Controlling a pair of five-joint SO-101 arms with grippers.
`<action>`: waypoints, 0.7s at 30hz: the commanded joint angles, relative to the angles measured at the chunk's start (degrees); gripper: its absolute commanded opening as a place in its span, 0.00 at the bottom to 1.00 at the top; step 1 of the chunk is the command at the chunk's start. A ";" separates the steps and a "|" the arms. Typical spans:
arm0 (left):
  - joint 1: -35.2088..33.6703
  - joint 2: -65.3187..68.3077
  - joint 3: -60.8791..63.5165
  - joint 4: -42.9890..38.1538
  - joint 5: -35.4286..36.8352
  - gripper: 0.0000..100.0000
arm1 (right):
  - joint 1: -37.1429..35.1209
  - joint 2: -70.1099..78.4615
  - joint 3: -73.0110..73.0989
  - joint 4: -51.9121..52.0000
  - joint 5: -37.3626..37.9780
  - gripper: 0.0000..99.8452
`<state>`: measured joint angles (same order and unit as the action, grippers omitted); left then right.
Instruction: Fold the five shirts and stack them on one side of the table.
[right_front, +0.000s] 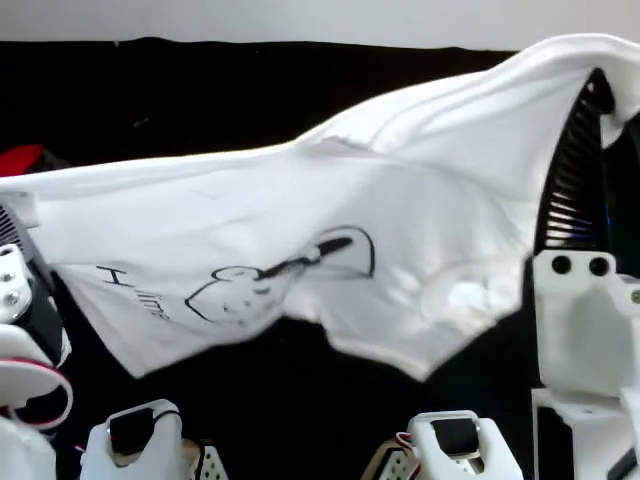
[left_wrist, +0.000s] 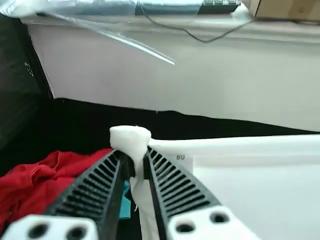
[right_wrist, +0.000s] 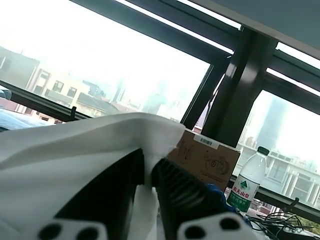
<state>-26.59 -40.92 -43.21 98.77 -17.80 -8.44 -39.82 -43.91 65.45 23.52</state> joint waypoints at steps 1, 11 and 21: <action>-0.84 0.22 0.22 -1.14 -0.70 0.01 | 0.22 -0.04 -0.75 -2.86 0.53 0.01; -0.66 -0.31 0.04 -0.79 -0.53 0.01 | 0.22 -0.75 -1.27 -1.10 0.44 0.01; -0.75 -4.26 -0.13 -0.70 -0.53 0.01 | 0.22 -0.66 -10.86 6.64 0.44 0.01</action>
<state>-26.59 -43.74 -42.86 98.77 -17.80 -8.44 -40.53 -51.56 70.81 23.52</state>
